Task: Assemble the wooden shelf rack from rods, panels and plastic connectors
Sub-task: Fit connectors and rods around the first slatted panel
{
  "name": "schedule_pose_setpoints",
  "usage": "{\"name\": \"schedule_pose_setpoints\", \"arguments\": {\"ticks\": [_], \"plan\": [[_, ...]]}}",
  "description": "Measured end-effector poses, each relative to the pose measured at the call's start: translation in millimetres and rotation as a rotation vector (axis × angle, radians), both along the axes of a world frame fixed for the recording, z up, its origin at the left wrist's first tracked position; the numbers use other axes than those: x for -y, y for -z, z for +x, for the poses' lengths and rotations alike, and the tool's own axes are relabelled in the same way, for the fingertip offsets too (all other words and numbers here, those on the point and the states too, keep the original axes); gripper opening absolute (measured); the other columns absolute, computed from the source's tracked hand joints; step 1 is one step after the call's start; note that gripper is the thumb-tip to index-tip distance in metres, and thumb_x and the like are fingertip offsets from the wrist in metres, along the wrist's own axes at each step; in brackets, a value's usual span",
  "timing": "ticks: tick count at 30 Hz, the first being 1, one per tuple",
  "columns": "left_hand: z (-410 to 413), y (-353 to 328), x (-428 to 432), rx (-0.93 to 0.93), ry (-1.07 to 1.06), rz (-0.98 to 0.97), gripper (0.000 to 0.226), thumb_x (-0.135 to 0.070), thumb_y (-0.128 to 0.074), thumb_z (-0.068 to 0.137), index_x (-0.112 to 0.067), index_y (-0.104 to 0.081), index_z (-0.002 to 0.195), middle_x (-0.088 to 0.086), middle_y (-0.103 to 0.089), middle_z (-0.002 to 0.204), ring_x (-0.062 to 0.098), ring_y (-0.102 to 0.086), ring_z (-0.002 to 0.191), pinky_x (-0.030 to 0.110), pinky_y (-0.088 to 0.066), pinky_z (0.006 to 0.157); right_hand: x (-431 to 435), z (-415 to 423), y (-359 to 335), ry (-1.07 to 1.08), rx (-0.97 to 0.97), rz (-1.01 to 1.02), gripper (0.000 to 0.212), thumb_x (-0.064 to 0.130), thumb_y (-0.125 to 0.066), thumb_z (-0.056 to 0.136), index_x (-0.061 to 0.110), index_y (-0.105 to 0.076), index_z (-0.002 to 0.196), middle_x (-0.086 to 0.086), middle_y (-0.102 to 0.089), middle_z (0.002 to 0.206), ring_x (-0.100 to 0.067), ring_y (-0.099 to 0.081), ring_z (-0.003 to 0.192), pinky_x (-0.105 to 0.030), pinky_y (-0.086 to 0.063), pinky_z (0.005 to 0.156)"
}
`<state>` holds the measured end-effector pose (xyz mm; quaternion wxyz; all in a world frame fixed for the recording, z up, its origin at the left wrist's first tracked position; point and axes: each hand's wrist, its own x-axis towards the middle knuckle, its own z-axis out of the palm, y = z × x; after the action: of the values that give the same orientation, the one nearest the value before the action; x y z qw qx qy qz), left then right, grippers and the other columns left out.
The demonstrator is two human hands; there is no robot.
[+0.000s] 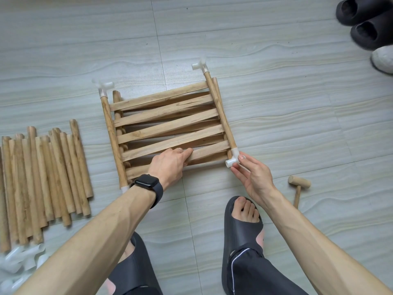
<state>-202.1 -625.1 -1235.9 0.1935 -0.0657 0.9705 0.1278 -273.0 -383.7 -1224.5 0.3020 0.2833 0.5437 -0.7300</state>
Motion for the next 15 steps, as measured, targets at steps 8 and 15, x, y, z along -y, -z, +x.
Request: {"name": "schedule_pose_setpoints", "arguments": {"ticks": [8, 15], "plan": [[3, -6, 1, 0.017, 0.055, -0.001, 0.04, -0.016, -0.04, 0.105, -0.027, -0.037, 0.144, 0.003, -0.058, 0.119, 0.029, -0.056, 0.101, 0.038, -0.038, 0.065, 0, 12, 4, -0.03, -0.048, 0.15, 0.024, 0.011, -0.066, 0.096, 0.01, -0.068, 0.12, 0.006, -0.069, 0.078, -0.014, -0.062, 0.069, -0.03, -0.057, 0.071], [5, -9, 0, 0.028, 0.078, -0.013, 0.051, -0.009, -0.044, 0.103, -0.027, -0.03, 0.148, 0.003, -0.056, 0.124, 0.028, -0.055, 0.105, 0.038, -0.04, 0.067, 8, 14, 3, -0.094, -0.122, 0.344, 0.022, 0.006, -0.057, 0.098, 0.012, -0.071, 0.113, 0.001, -0.065, 0.081, -0.015, -0.059, 0.068, -0.03, -0.051, 0.066]]}}
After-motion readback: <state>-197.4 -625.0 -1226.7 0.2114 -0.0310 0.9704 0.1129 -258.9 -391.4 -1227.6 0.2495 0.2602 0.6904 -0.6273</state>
